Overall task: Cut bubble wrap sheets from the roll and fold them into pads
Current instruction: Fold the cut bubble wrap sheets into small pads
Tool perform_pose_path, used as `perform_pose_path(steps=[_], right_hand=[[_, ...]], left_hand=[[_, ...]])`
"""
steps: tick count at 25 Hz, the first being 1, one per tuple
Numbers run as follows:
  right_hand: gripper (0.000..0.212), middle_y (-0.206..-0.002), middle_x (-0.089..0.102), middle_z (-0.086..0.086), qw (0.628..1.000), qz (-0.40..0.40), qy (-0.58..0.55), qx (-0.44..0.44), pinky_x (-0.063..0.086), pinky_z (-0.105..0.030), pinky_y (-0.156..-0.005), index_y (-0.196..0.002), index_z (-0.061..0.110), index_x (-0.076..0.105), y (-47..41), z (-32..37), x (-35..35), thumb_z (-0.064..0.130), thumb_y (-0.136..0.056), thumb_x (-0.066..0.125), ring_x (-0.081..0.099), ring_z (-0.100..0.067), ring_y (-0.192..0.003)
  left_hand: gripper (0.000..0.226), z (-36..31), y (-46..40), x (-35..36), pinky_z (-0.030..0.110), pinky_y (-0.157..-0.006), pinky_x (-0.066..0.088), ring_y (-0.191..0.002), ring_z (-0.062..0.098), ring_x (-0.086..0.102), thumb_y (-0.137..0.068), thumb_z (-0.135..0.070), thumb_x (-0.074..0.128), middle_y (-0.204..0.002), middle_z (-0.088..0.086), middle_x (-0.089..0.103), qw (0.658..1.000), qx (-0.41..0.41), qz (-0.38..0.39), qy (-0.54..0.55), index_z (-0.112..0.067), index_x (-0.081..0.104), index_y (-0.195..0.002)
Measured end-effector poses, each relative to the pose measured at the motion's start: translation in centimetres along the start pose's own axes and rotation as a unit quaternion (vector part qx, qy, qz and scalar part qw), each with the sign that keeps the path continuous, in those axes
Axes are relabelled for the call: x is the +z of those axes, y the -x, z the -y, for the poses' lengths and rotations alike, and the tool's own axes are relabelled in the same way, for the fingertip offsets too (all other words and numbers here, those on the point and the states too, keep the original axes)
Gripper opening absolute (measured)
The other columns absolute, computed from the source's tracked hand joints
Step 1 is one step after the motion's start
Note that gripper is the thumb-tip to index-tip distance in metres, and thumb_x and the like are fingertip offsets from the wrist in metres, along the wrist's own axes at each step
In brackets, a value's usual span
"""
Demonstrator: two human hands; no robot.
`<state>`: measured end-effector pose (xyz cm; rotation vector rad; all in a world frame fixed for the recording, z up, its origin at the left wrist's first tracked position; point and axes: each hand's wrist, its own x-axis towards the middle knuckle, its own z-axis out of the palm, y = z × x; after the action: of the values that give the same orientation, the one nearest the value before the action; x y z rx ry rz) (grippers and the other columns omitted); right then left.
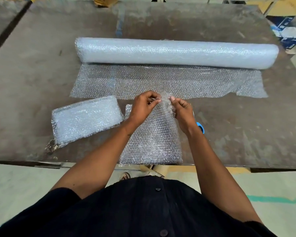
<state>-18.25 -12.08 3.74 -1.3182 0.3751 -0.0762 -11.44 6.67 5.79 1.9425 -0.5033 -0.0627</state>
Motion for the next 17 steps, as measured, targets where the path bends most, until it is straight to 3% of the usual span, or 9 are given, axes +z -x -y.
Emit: perform_pose_path(steps=[3, 5, 7, 9, 12, 14, 16, 17], right_hand=[[0.040, -0.095, 0.071, -0.014, 0.997, -0.054, 0.000, 0.050, 0.053, -0.041, -0.068, -0.106, 0.004, 0.077, -1.5, -0.7, -0.6, 0.042, -0.095, 0.079, 0.063, -0.022, -0.076], [0.034, -0.078, 0.064, -0.006, 0.983, -0.132, 0.112, 0.058, 0.043, -0.035, -0.063, -0.083, 0.015, 0.072, -2.9, -1.0, -0.5, 0.046, -0.096, 0.074, 0.054, -0.018, -0.068], [0.036, -0.072, 0.061, -0.002, 0.946, -0.200, 0.242, 0.075, 0.037, -0.026, -0.055, -0.076, 0.017, 0.066, -3.7, -0.6, -0.4, 0.038, -0.105, 0.065, 0.053, -0.018, -0.065], [0.031, -0.082, 0.067, -0.010, 0.910, -0.229, 0.333, 0.095, 0.033, -0.028, -0.049, -0.090, 0.009, 0.073, -4.5, -0.9, -0.8, 0.030, -0.109, 0.061, 0.061, -0.024, -0.072], [0.026, -0.104, 0.074, -0.020, 0.883, -0.255, 0.375, 0.118, 0.039, -0.030, -0.063, -0.115, -0.005, 0.074, -5.2, -1.3, -2.0, 0.015, -0.109, 0.059, 0.071, -0.031, -0.094], [0.026, -0.108, 0.073, -0.020, 0.877, -0.262, 0.384, 0.119, 0.042, -0.031, -0.068, -0.121, -0.008, 0.070, -5.6, -1.3, -2.4, 0.010, -0.110, 0.054, 0.072, -0.033, -0.103], [0.032, -0.130, 0.066, -0.024, 0.864, -0.271, 0.414, 0.094, 0.051, -0.038, -0.087, -0.136, -0.008, 0.059, -4.6, -0.1, -1.2, 0.008, -0.109, 0.053, 0.065, -0.037, -0.123], [0.039, -0.139, 0.058, -0.024, 0.861, -0.274, 0.427, 0.046, 0.047, -0.043, -0.101, -0.143, -0.004, 0.051, -3.5, 0.6, -0.3, 0.010, -0.108, 0.056, 0.058, -0.036, -0.129]], left_hand=[[0.013, -0.3, 1.2, -0.3, 0.021, -0.087, 0.060, -0.108, 0.009, 0.072, -0.100, -0.012, 0.071, -0.122, 0.001, 0.073, 0.999, 0.021, -0.006, 0.027, -0.012, 0.065, -0.111], [0.013, -0.4, 2.1, -0.6, 0.023, -0.092, 0.059, -0.125, 0.016, 0.065, -0.107, -0.013, 0.060, -0.139, 0.003, 0.064, 0.999, 0.050, 0.009, 0.013, -0.011, 0.054, -0.117], [0.016, -0.3, 3.1, -1.1, 0.030, -0.086, 0.063, -0.132, 0.016, 0.059, -0.112, -0.017, 0.047, -0.151, -0.001, 0.052, 0.996, 0.074, 0.037, 0.010, -0.010, 0.044, -0.126], [0.017, 0.1, 4.3, -1.6, 0.038, -0.074, 0.066, -0.125, 0.019, 0.063, -0.114, -0.025, 0.040, -0.151, -0.008, 0.049, 0.995, 0.078, 0.056, 0.013, -0.015, 0.039, -0.128], [0.010, 0.8, 5.7, -2.3, 0.048, -0.074, 0.060, -0.094, 0.012, 0.068, -0.112, -0.035, 0.038, -0.124, -0.002, 0.064, 0.993, 0.085, 0.070, -0.048, -0.027, 0.037, -0.117], [0.013, 1.0, 6.0, -2.4, 0.050, -0.078, 0.057, -0.096, 0.014, 0.065, -0.111, -0.036, 0.044, -0.114, 0.001, 0.062, 0.988, 0.088, 0.080, -0.095, -0.026, 0.040, -0.117], [0.015, 1.2, 5.9, -2.3, 0.046, -0.085, 0.055, -0.102, 0.014, 0.062, -0.110, -0.031, 0.052, -0.112, 0.000, 0.062, 0.987, 0.094, 0.072, -0.113, -0.020, 0.047, -0.119], [0.016, 1.3, 5.7, -2.2, 0.043, -0.087, 0.055, -0.103, 0.013, 0.062, -0.109, -0.028, 0.056, -0.111, -0.001, 0.062, 0.986, 0.101, 0.065, -0.114, -0.017, 0.050, -0.119]])
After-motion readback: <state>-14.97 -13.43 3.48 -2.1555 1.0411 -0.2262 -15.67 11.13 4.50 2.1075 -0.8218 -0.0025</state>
